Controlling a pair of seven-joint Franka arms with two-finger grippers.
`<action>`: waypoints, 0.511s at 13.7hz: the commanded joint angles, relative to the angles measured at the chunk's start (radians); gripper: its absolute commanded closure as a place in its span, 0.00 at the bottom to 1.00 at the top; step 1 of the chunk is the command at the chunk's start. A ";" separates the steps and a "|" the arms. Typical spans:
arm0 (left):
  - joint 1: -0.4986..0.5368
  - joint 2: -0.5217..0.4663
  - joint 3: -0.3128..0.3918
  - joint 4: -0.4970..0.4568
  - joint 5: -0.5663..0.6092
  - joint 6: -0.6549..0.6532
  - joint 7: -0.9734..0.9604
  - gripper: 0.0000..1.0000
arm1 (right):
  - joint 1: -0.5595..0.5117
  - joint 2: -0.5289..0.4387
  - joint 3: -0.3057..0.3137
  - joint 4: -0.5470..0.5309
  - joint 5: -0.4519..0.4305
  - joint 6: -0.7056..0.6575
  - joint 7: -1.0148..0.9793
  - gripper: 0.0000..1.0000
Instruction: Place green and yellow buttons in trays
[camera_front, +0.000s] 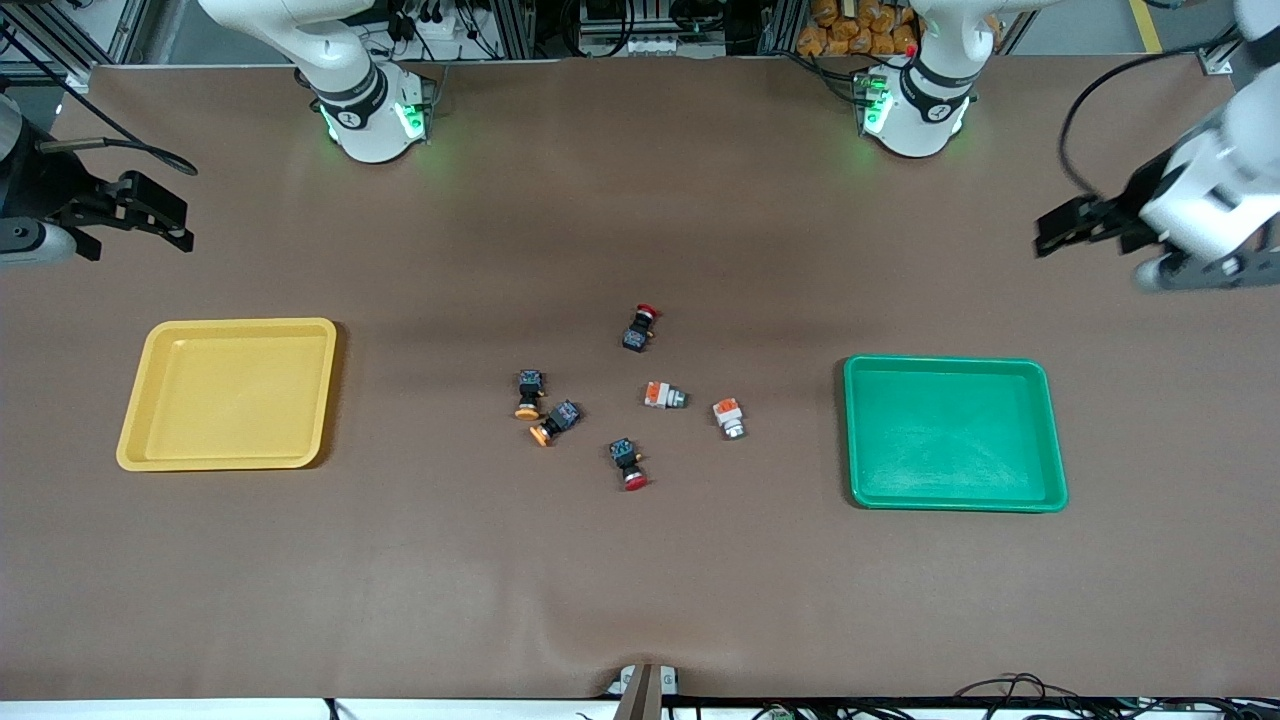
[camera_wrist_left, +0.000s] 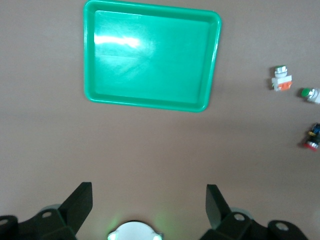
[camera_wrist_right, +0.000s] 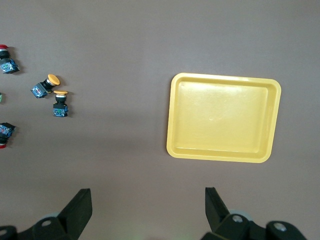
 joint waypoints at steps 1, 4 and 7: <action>-0.001 0.073 -0.067 0.004 -0.004 0.071 -0.137 0.00 | 0.003 0.007 -0.008 0.018 -0.014 0.000 0.001 0.00; -0.030 0.146 -0.102 0.006 0.002 0.152 -0.240 0.00 | -0.010 0.022 -0.011 0.018 -0.019 0.001 0.001 0.00; -0.073 0.212 -0.102 0.013 0.026 0.229 -0.320 0.00 | -0.028 0.041 -0.013 0.018 -0.019 0.052 0.001 0.00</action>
